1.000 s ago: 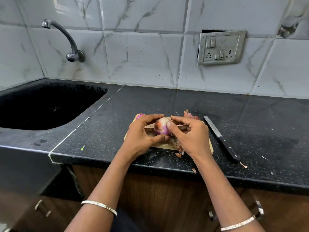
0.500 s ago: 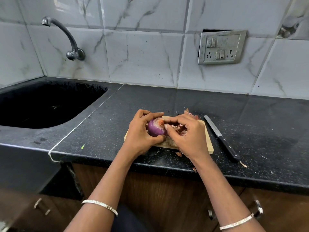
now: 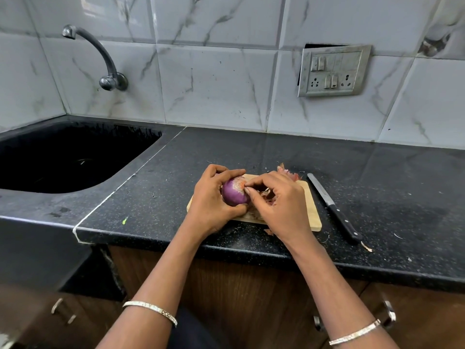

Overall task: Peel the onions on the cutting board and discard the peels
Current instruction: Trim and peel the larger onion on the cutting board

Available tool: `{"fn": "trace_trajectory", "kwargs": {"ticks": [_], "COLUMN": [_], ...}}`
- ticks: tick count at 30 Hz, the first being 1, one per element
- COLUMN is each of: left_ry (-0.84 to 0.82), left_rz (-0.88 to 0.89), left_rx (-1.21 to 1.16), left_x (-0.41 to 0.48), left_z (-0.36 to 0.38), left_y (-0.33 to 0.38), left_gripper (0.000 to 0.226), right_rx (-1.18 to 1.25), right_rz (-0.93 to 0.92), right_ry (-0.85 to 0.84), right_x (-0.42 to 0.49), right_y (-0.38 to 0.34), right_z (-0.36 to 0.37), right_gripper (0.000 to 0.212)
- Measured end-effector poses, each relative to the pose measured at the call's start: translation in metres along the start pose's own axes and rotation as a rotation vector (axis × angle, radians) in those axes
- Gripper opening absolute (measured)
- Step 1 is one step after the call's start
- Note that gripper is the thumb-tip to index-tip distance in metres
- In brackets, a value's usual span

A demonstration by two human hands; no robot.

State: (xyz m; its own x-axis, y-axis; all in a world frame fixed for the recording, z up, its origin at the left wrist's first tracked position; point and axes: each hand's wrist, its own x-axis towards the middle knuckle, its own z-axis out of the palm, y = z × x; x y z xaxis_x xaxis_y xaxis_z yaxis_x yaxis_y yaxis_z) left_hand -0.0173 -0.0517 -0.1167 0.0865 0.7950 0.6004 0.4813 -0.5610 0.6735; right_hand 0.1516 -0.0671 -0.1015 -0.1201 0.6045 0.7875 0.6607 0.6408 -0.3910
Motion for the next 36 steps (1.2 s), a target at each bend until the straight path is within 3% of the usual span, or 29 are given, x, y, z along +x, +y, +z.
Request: {"fn": "trace_trajectory", "kwargs": {"ticks": [8, 17, 36], "left_ry": [-0.011, -0.042, -0.161], "left_rz": [-0.01, -0.079, -0.181], "left_rx": [-0.058, -0.14, -0.369], "left_x": [-0.003, -0.003, -0.001], "left_z": [0.0, 0.001, 0.0], "left_y": [0.005, 0.006, 0.006], "left_gripper": [0.069, 0.055, 0.051], "right_rx": [-0.095, -0.113, 0.202], "right_rz": [-0.017, -0.013, 0.068], "right_ry": [-0.006, 0.002, -0.097], "right_x": [-0.002, -0.002, 0.001], "right_y": [0.0, -0.001, 0.003], "right_z": [0.001, -0.001, -0.007], "right_gripper": [0.013, 0.021, 0.011]}}
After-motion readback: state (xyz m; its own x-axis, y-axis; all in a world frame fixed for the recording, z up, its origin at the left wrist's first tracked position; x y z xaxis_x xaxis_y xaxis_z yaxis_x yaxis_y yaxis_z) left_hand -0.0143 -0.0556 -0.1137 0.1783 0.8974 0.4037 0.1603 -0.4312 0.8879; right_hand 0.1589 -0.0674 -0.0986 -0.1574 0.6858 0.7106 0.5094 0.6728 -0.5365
